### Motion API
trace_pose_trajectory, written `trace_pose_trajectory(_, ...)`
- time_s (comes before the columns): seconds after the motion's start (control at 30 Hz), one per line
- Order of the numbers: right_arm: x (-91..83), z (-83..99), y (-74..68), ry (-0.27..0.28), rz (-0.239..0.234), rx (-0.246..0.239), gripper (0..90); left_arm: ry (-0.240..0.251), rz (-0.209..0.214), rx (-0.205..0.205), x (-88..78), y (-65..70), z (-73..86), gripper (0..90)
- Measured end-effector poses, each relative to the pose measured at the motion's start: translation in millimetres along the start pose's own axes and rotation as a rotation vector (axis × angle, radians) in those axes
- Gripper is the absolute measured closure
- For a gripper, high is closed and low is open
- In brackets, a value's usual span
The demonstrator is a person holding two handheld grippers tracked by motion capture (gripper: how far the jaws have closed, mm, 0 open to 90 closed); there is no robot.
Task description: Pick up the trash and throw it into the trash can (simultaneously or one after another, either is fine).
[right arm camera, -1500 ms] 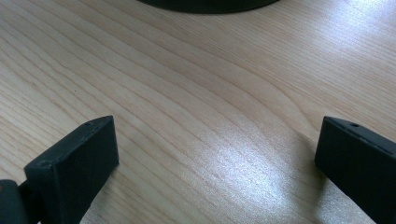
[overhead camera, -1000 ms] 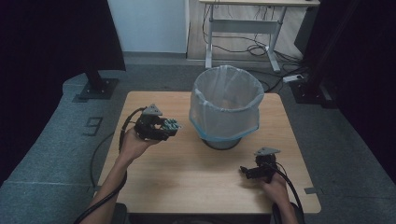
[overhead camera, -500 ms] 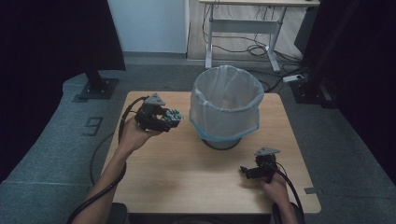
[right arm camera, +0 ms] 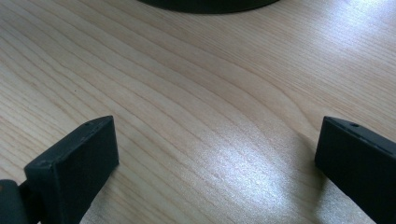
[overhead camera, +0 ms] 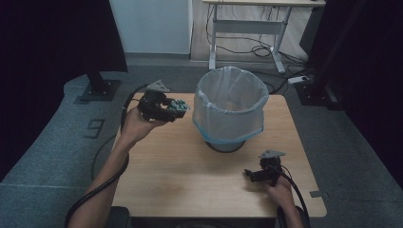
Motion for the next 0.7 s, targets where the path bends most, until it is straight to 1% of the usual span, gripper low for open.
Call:
trace_pose_trajectory(0.03,0.0,0.0,0.0,0.0,0.0,0.0,0.0,0.0,0.0,0.0,0.0,0.0,0.0,34.2)
trace_pose_trajectory(0.13,0.0,0.0,0.1,0.0,0.0,-0.002,0.0,0.005,0.006,0.003,-1.7,-0.1,-9.0,34.2)
trace_pose_trajectory(0.17,0.0,0.0,0.1,0.0,0.0,-0.002,0.0,0.005,0.006,0.003,-1.7,-0.1,-9.0,34.2)
trace_pose_trajectory(0.2,0.0,0.0,0.1,0.0,0.0,-0.002,0.0,0.005,0.012,0.002,-2.0,0.1,-13.4,34.2)
trace_pose_trajectory(0.23,0.0,0.0,0.1,0.0,0.0,-0.002,0.0,0.005,0.012,0.002,-2.0,0.1,-13.4,34.1)
trace_pose_trajectory(0.27,0.0,0.0,0.1,0.0,0.0,-0.001,0.0,0.005,0.018,0.002,-2.1,0.0,-18.3,34.2)
trace_pose_trajectory(0.3,0.0,0.0,0.1,0.0,0.0,-0.001,0.0,0.005,0.018,0.002,-2.1,0.0,-18.3,34.2)
trace_pose_trajectory(0.43,0.0,0.0,0.1,0.0,0.0,-0.001,0.0,0.013,0.025,0.005,-2.9,-1.0,-32.9,34.2)
trace_pose_trajectory(0.47,0.0,0.0,0.1,0.0,0.0,-0.001,0.0,0.013,0.025,0.005,-2.9,-1.0,-32.9,34.2)
trace_pose_trajectory(0.53,-0.1,0.0,0.0,0.0,0.0,-0.001,0.0,0.014,0.028,0.007,-2.8,-1.3,-41.3,34.1)
trace_pose_trajectory(0.57,-0.1,0.0,0.0,0.0,0.0,-0.001,0.0,0.014,0.028,0.007,-2.8,-1.3,-41.3,34.2)
trace_pose_trajectory(0.6,0.0,0.0,0.0,0.0,0.0,-0.001,0.0,0.013,0.025,0.013,-2.4,-1.8,-46.7,34.1)
trace_pose_trajectory(0.63,0.0,0.0,0.0,0.0,0.0,-0.001,0.0,0.013,0.025,0.013,-2.4,-1.8,-46.7,34.2)
trace_pose_trajectory(0.7,0.0,0.1,0.1,0.0,0.0,-0.001,0.0,0.018,0.029,0.015,-1.5,-2.3,-55.1,34.2)
Point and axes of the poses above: each handheld gripper's, and its own axes: x roughly forward along the jaws, z roughly out of its underside, y roughly to its right, the point moved 10 cm from there along x, roughly forward along the jaws, and after that the axes turned 12 degrees about x, right-handed, at the moved point
